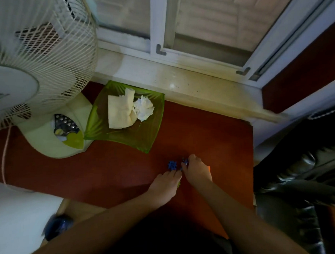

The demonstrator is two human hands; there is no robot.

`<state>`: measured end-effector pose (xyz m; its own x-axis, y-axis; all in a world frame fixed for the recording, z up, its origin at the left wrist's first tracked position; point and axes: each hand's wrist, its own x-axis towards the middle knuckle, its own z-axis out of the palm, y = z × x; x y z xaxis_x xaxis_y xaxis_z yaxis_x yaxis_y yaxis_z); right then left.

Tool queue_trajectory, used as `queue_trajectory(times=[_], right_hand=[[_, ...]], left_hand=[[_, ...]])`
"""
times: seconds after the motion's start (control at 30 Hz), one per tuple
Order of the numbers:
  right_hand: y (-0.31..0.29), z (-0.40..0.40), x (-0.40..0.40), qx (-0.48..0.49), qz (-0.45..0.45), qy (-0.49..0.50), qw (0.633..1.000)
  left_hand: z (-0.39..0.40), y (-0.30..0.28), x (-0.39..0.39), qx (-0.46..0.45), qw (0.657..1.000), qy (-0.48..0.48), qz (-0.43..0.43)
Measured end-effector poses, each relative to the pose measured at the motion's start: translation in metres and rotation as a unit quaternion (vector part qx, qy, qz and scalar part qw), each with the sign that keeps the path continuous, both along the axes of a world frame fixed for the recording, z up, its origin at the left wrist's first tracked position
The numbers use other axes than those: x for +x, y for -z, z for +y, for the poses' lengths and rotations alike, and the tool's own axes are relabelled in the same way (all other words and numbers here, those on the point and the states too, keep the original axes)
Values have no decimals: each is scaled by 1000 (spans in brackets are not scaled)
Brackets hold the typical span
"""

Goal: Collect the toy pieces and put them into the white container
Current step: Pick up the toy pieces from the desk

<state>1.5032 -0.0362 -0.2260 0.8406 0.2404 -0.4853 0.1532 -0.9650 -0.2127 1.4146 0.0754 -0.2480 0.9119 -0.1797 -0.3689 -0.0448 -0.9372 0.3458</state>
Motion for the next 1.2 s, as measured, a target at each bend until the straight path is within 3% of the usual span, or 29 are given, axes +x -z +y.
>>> queue_trajectory(times=[0.23, 0.4, 0.63, 0.77, 1.2], right_hand=[[5, 11, -4, -37, 1, -16, 999], [2, 5, -9, -3, 9, 3, 1000], [-8, -36, -13, 112, -9, 153, 982], [-10, -66, -5, 128, -19, 213, 969], [4, -69, -4, 50, 37, 157, 986]], left_hand=[[23, -2, 5, -40, 996, -80, 3], [31, -6, 29, -49, 993, -104, 0], [25, -3, 56, -37, 990, -106, 86], [24, -3, 58, 1, 994, -69, 84], [4, -7, 60, -28, 998, -45, 43]])
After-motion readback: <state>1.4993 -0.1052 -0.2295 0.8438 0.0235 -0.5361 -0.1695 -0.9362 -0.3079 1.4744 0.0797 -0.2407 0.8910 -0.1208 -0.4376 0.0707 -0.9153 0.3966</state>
